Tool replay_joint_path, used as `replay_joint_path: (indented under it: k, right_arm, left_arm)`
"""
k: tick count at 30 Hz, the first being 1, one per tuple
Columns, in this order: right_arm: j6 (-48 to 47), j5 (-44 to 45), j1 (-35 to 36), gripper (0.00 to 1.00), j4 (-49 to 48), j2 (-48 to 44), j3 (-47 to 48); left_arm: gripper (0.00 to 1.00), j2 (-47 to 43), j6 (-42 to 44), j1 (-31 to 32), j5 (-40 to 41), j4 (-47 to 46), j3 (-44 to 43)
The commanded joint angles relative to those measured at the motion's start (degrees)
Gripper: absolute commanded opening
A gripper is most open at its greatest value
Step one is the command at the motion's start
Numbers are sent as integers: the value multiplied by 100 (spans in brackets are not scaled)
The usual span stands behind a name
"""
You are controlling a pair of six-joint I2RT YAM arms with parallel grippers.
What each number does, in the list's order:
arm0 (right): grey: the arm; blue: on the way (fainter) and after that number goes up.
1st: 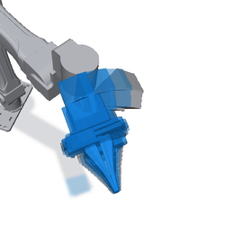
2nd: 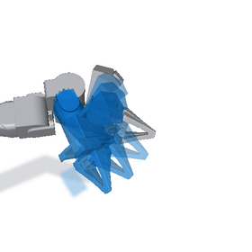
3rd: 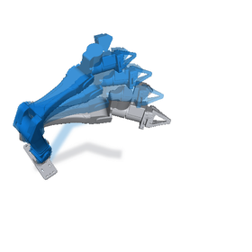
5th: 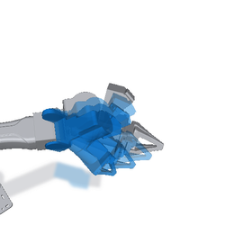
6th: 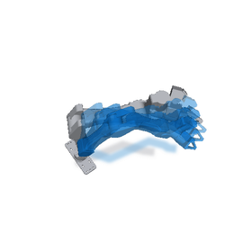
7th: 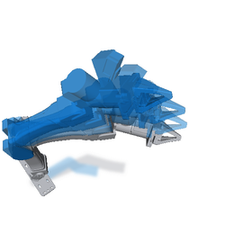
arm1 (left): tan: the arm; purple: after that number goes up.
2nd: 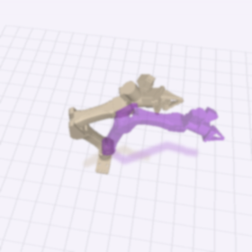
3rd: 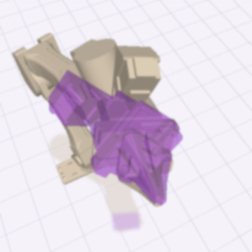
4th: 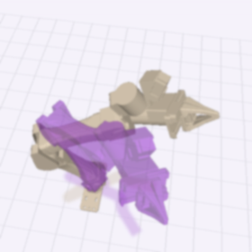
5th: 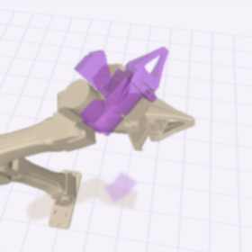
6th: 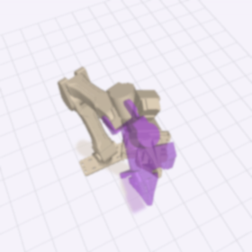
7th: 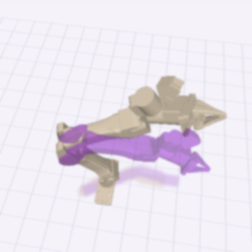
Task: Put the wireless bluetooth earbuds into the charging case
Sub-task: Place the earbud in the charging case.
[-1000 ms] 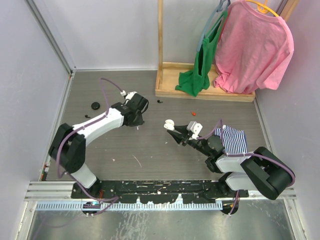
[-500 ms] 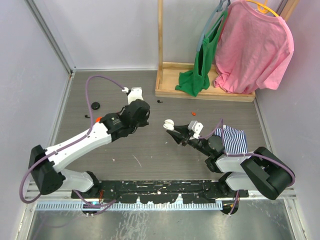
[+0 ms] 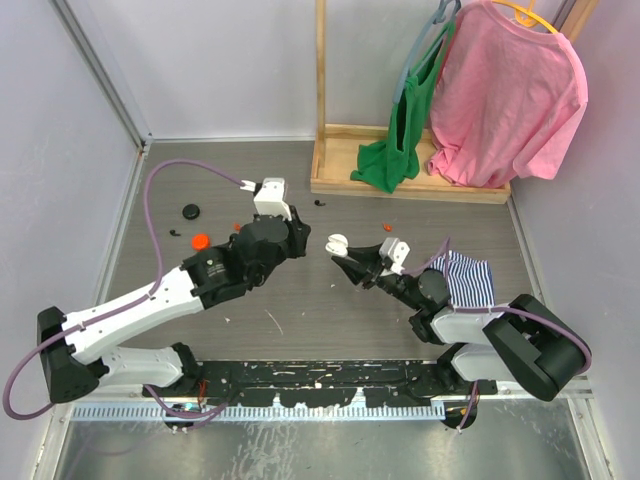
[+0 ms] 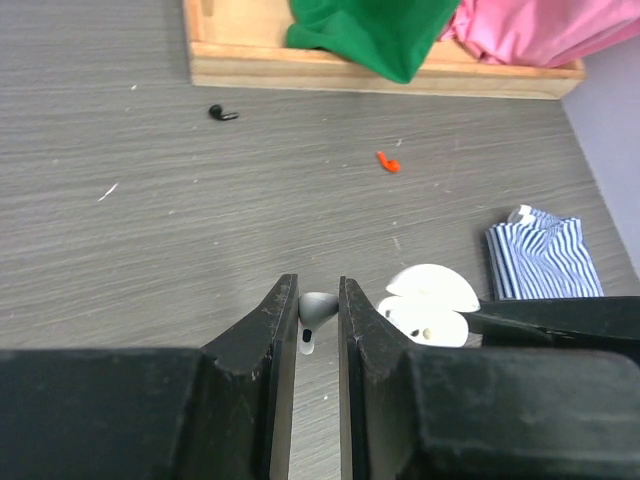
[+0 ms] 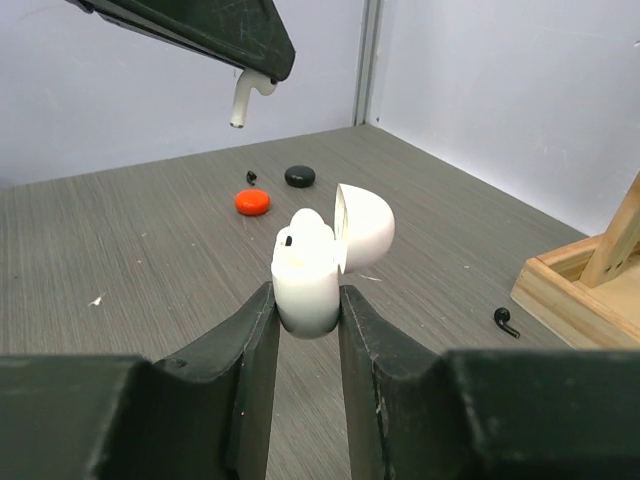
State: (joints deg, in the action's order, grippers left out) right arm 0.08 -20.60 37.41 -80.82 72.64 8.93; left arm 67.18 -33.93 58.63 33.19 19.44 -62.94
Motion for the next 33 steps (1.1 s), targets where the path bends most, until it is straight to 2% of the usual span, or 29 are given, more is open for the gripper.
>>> replay_joint_path:
  k: [1,18,33]
  right_arm:
    - [199,81,27,7,-706,-77,196]
    - [422,109,29,7,-1062,-32,178]
    - [494,159,27,7,-1146,-175,127]
  left_arm:
    - [14,-129,279,174,74,-1028,72]
    - [14,315,933,639,-541,-2793,384]
    - [15,428,1171,729,-623,-3096,564]
